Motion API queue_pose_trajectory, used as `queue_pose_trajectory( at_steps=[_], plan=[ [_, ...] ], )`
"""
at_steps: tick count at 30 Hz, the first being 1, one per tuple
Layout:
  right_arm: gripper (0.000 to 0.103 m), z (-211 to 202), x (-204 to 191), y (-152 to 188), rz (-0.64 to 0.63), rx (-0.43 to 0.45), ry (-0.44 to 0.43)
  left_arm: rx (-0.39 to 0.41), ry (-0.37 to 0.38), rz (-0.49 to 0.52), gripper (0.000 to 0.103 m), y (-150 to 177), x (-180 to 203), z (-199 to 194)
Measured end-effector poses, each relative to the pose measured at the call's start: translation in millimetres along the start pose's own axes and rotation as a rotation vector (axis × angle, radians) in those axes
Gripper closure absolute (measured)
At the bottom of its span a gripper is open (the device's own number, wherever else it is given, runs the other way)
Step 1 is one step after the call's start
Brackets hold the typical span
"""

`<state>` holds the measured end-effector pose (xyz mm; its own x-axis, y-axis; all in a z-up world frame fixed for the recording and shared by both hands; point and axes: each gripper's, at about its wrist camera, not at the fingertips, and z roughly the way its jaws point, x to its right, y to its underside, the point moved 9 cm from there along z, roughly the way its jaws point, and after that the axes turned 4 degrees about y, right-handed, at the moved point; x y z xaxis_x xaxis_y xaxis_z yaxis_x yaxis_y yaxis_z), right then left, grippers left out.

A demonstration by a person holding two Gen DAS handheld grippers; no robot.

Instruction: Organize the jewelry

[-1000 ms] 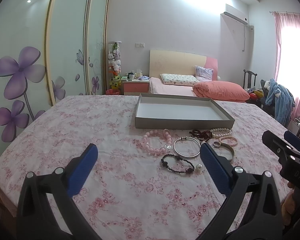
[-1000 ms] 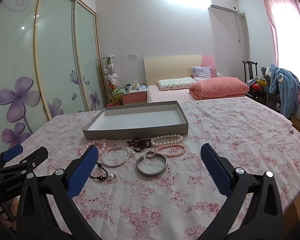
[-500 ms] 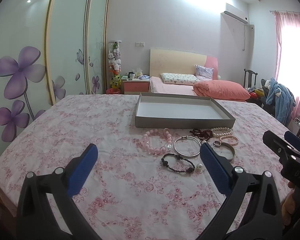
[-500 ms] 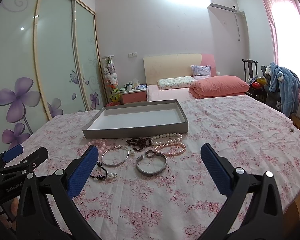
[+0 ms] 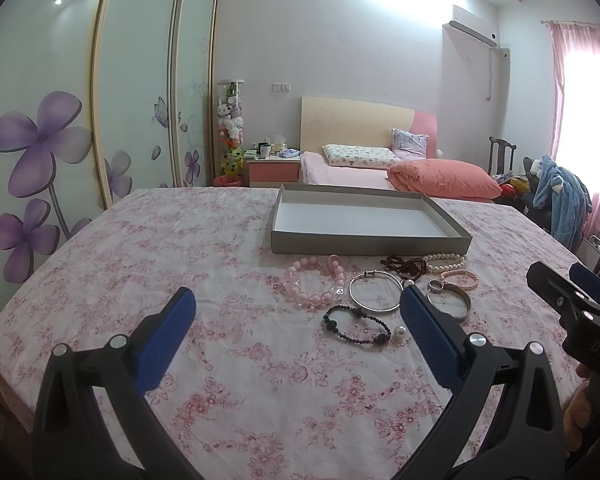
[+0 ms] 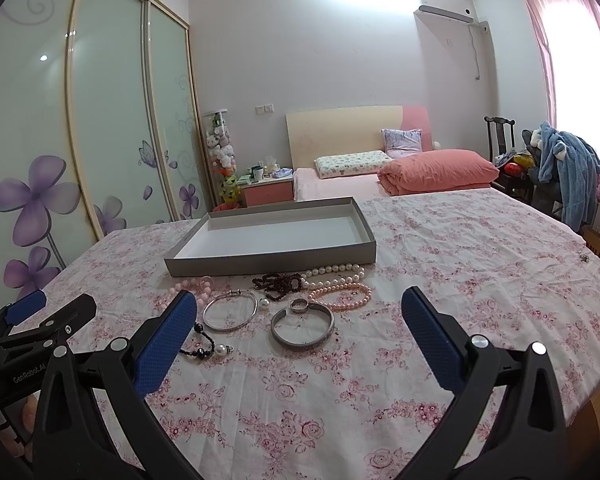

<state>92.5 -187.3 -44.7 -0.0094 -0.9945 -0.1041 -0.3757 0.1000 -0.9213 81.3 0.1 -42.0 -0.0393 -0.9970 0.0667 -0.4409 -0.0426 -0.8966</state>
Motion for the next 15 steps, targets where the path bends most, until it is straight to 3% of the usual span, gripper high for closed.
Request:
queue_pose_trajectory(
  at_steps=[15],
  plan=[
    [0.002, 0.6, 0.0, 0.1, 0.003, -0.004, 0.000, -0.003, 0.000, 0.000, 0.004, 0.0, 0.0, 0.4]
  ],
)
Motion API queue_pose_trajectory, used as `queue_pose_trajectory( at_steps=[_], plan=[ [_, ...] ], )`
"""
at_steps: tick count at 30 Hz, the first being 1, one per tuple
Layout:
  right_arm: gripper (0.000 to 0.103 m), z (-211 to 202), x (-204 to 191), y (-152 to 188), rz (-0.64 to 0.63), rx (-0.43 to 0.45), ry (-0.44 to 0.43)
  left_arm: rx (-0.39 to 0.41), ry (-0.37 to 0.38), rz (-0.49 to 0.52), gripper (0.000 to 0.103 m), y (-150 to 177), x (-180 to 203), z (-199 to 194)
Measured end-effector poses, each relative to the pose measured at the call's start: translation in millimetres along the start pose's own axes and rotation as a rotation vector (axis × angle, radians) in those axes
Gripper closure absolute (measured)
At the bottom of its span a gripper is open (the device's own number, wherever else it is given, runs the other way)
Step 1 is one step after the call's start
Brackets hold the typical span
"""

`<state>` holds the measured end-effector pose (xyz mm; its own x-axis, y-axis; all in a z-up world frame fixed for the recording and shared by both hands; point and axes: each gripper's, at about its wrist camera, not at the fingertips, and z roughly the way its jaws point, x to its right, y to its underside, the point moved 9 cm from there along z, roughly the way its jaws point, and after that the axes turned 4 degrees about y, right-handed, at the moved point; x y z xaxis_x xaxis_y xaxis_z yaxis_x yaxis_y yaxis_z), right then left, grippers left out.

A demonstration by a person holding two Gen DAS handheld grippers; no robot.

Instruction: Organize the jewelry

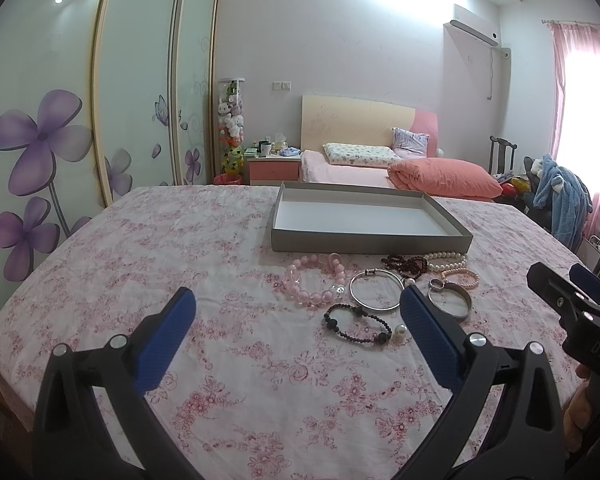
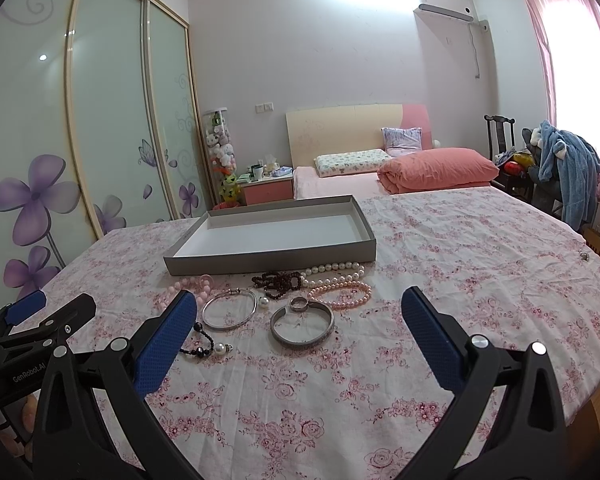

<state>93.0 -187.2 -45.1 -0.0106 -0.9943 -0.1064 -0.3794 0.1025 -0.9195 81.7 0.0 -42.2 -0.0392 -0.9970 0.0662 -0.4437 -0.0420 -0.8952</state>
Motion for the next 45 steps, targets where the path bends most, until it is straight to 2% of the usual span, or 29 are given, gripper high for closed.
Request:
queue_pose_trajectory(
  at_steps=[16, 24, 29, 32, 38, 43, 45],
  plan=[
    [0.002, 3.8, 1.9, 9.3, 0.002, -0.006, 0.003, -0.004, -0.001, -0.001, 0.004, 8.9, 0.1, 1.5],
    [0.002, 12.5, 5.2, 22.8, 0.004, -0.048, 0.015, -0.026, -0.011, -0.006, 0.004, 19.6, -7.9, 12.2],
    [0.002, 34.3, 11.2, 21.0, -0.014, -0.137, 0.043, -0.086, -0.009, -0.013, 0.004, 21.8, -10.9, 23.2],
    [0.003, 55.8, 10.7, 32.2, -0.028, -0.250, 0.019, -0.135, -0.006, -0.002, 0.004, 24.8, -11.3, 33.8],
    [0.015, 90.5, -1.3, 58.9, -0.080, -0.436, -0.019, -0.236, 0.041, 0.009, 0.004, 32.7, -4.9, 53.1],
    [0.020, 111.9, -3.6, 74.9, -0.108, -0.531, 0.003, -0.292, 0.060, 0.008, 0.004, 40.4, -2.3, 65.6],
    [0.021, 117.6, -3.6, 74.7, -0.125, -0.533, 0.023, -0.305, 0.062, 0.010, 0.004, 42.4, -1.8, 69.2]
  ],
)
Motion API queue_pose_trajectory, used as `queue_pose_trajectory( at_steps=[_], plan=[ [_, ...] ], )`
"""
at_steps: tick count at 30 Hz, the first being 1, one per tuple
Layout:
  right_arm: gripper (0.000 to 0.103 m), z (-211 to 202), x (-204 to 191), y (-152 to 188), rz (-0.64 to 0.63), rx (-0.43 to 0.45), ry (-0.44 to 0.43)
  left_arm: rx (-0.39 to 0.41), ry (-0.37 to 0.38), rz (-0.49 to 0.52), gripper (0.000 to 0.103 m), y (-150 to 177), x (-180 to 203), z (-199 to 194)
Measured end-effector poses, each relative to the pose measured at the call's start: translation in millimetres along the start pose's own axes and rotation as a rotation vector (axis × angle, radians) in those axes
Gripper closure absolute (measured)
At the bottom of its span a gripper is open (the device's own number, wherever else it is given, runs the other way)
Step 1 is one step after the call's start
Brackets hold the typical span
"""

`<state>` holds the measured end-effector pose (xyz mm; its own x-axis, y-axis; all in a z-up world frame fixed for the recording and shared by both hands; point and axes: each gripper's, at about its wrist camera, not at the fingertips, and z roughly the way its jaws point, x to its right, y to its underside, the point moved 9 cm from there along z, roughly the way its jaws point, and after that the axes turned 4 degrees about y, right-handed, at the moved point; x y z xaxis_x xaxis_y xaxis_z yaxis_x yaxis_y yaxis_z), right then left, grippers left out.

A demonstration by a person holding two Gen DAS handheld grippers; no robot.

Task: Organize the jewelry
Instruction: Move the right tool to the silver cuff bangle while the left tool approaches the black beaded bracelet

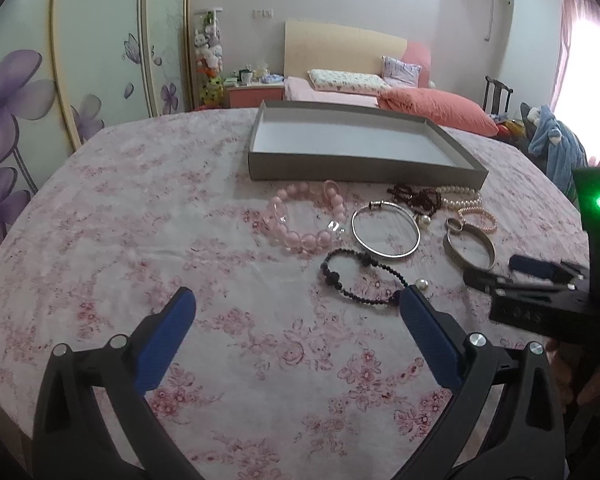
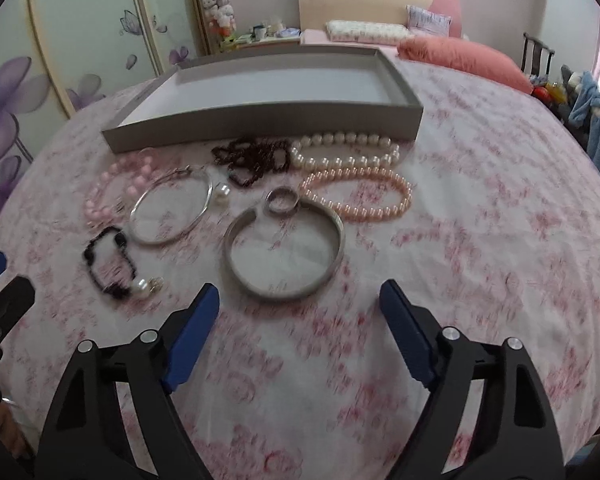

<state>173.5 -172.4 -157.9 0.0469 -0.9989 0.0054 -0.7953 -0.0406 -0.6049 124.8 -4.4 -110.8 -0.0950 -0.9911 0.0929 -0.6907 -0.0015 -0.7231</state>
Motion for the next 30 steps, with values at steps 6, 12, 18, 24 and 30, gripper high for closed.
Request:
queue_pose_trajectory(
  at_steps=[6, 12, 18, 24, 30],
  plan=[
    [0.026, 7.9, -4.8, -9.7, -0.027, -0.005, 0.022, -0.036, 0.008, 0.008, 0.004, 0.3, 2.6, 11.8],
    [0.039, 3.8, -4.4, -11.7, -0.039, 0.023, 0.001, -0.092, 0.034, -0.006, 0.017, -0.7, 7.9, 27.5],
    [0.039, 4.0, -4.6, -13.4, -0.037, 0.024, 0.002, -0.144, 0.042, -0.007, 0.029, -0.8, 16.8, 48.2],
    [0.038, 4.0, -4.6, -12.7, -0.036, 0.024, 0.001, -0.165, 0.013, -0.020, 0.051, -2.9, 18.2, 61.2],
    [0.038, 4.1, -4.1, -12.8, -0.034, 0.024, -0.001, -0.156, -0.024, -0.019, 0.091, -5.6, 8.2, 60.2]
  ],
)
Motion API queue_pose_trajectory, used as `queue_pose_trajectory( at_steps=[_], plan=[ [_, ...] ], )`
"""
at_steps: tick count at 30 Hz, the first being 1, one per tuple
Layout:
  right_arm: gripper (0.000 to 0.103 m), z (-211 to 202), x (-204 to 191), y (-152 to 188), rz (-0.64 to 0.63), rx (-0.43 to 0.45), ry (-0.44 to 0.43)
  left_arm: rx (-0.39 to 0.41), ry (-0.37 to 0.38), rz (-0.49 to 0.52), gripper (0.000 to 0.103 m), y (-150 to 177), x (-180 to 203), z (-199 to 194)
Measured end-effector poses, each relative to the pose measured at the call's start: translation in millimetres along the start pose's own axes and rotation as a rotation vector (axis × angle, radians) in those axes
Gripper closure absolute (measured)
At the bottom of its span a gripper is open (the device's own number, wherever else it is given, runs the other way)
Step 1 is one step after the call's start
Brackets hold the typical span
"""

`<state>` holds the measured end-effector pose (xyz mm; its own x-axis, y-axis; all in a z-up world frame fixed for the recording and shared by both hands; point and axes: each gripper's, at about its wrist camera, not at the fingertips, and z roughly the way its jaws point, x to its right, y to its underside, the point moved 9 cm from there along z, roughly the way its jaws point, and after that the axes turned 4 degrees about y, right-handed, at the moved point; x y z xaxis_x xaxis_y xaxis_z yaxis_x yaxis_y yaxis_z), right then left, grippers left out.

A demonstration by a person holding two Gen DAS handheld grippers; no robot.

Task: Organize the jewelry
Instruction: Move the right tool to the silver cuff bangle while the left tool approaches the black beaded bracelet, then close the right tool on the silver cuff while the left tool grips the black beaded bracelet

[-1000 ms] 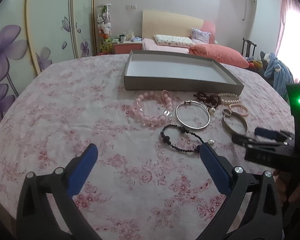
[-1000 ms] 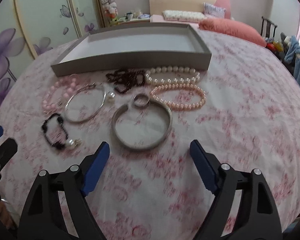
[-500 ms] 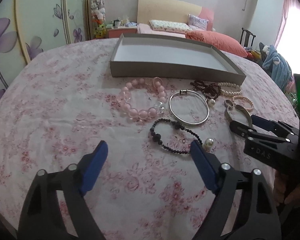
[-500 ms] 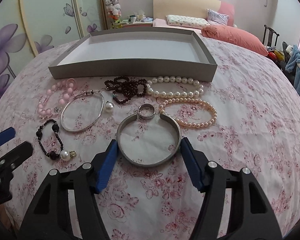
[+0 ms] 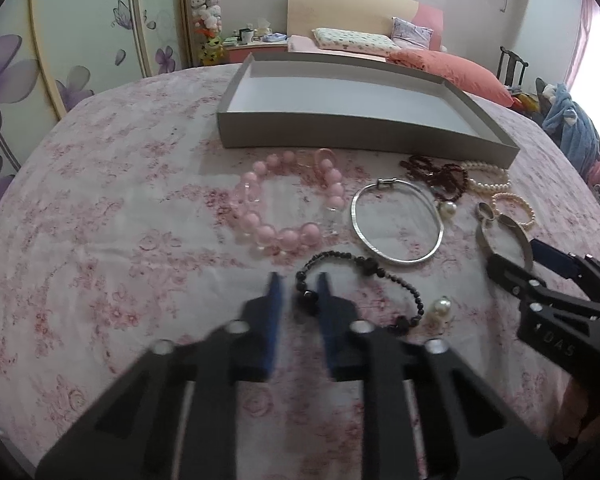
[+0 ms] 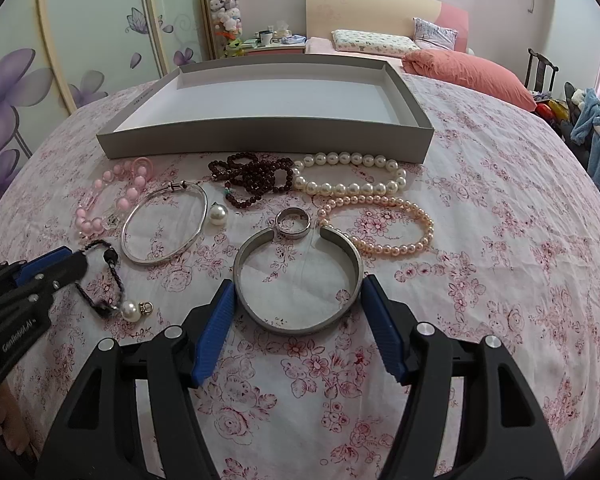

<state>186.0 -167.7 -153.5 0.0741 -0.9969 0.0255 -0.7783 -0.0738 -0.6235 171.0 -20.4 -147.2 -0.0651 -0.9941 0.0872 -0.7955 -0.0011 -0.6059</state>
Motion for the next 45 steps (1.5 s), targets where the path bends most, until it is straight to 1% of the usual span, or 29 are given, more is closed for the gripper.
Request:
queue_pose_trajectory(
  at_steps=[2, 5, 6, 7, 9, 10, 11, 12, 13, 17, 19, 23, 31, 36, 39, 45],
  plan=[
    [0.038, 0.2, 0.5, 0.0, -0.001, 0.000, 0.002, 0.000, 0.013, -0.002, 0.091, 0.8, -3.8, -1.8],
    [0.037, 0.2, 0.3, 0.1, -0.001, -0.001, 0.004, -0.003, 0.008, 0.001, 0.090, 2.9, -5.4, -4.5],
    [0.035, 1.0, 0.7, -0.4, -0.001, -0.001, 0.004, -0.002, 0.008, 0.002, 0.088, 4.1, -4.7, -5.0],
    [0.035, 1.4, 0.6, -0.6, -0.001, -0.002, 0.003, -0.001, 0.012, 0.006, 0.083, 4.4, -3.2, -5.1],
    [0.034, 1.9, 0.6, -1.5, -0.003, -0.002, 0.006, 0.000, 0.019, 0.012, 0.077, 4.7, 0.9, -4.9],
    [0.035, 2.0, 1.0, -1.5, -0.001, -0.002, 0.005, 0.001, 0.016, 0.017, 0.077, 5.0, 1.9, -4.8],
    [0.037, 1.9, 1.5, -1.2, 0.000, -0.001, 0.005, 0.003, 0.015, 0.024, 0.077, 5.1, 3.1, -4.7],
    [0.038, 1.6, 2.4, -1.2, 0.002, 0.001, 0.005, 0.005, 0.017, 0.025, 0.081, 5.2, 3.1, -4.5],
    [0.038, 1.4, 2.8, -1.1, 0.002, 0.002, 0.001, 0.006, 0.017, 0.025, 0.091, 5.3, 2.6, -4.6],
    [0.039, -2.6, 5.2, 2.8, 0.014, 0.008, -0.010, 0.007, 0.033, 0.015, 0.091, 7.0, 0.1, -7.6],
    [0.039, -6.2, 6.6, 5.5, 0.035, 0.006, -0.030, 0.013, 0.042, 0.009, 0.092, 7.9, -2.3, -9.0],
    [0.039, -15.4, 10.1, 8.4, 0.064, 0.023, -0.053, 0.051, 0.079, -0.003, 0.092, 4.0, -2.0, -20.7],
    [0.039, -40.4, 12.8, -2.1, 0.079, 0.120, -0.064, 0.149, 0.143, 0.032, 0.092, -10.9, 14.4, -48.3],
    [0.039, -56.8, 12.5, -13.3, 0.084, 0.202, -0.061, 0.205, 0.162, 0.053, 0.092, -19.5, 24.0, -63.3],
    [0.039, -66.8, 12.2, -20.3, 0.088, 0.254, -0.051, 0.251, 0.155, 0.062, 0.092, -26.8, 26.1, -74.0],
    [0.039, -90.6, 13.6, -35.9, 0.074, 0.378, -0.009, 0.344, 0.092, 0.079, 0.092, -43.5, 23.7, -95.2]
  ],
)
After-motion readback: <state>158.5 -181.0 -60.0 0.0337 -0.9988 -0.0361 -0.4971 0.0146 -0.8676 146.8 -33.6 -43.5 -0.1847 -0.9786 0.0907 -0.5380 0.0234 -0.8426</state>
